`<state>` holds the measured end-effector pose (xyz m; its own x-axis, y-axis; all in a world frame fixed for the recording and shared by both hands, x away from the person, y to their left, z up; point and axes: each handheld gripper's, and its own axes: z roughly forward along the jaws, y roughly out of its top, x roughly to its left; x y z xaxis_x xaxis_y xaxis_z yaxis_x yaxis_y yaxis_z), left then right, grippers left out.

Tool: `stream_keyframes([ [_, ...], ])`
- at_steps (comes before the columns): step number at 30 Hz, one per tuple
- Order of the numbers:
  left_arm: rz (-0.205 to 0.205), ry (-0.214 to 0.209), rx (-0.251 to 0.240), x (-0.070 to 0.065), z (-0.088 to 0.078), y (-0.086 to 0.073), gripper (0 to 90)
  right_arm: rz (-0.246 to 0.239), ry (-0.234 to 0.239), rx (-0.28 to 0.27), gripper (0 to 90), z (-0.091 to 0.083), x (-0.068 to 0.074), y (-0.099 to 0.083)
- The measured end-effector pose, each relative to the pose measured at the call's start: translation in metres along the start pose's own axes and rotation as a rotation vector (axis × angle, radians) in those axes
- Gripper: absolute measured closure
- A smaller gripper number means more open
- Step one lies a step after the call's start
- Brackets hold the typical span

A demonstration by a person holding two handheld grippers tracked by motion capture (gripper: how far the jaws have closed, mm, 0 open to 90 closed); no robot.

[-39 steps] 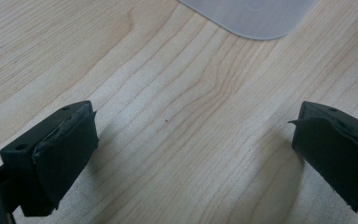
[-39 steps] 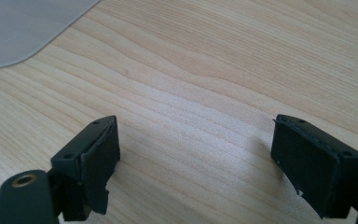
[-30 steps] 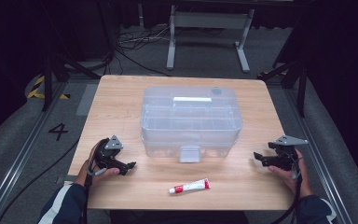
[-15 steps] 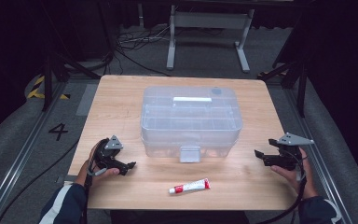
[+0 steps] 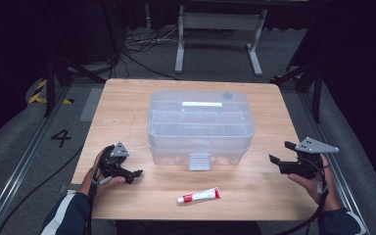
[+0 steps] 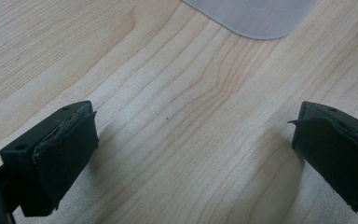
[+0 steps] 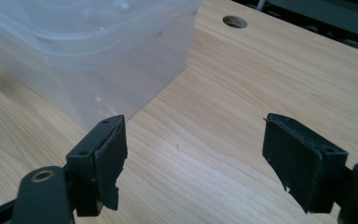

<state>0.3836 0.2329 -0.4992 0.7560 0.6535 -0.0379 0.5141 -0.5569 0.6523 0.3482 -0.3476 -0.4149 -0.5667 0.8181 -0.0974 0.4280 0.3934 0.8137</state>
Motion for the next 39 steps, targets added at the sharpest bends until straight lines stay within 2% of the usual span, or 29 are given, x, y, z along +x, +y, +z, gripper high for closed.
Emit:
stream_keyframes([
  [3,0.0,0.0,0.0,0.0,0.0,0.0,0.5,-0.013,0.009,-0.013,22.8,-0.003,0.004,0.005],
  [6,0.0,0.0,0.0,0.0,0.0,0.0,0.5,-0.023,-0.003,-0.017,22.9,-0.004,0.007,0.009],
  [18,0.0,0.0,0.0,0.0,0.0,0.0,0.5,-0.051,-0.014,-0.054,24.7,-0.009,0.012,0.025],
  [24,0.0,0.0,0.0,0.0,0.0,0.0,0.5,-0.086,0.005,-0.079,26.2,-0.011,0.02,0.039],
  [27,0.0,0.001,0.0,0.0,0.0,0.0,0.5,-0.106,-0.012,-0.103,27.0,-0.013,0.024,0.047],
  [39,-0.001,0.0,0.0,0.0,0.0,0.0,0.5,-0.156,0.026,-0.115,26.3,-0.005,0.037,0.076],
])
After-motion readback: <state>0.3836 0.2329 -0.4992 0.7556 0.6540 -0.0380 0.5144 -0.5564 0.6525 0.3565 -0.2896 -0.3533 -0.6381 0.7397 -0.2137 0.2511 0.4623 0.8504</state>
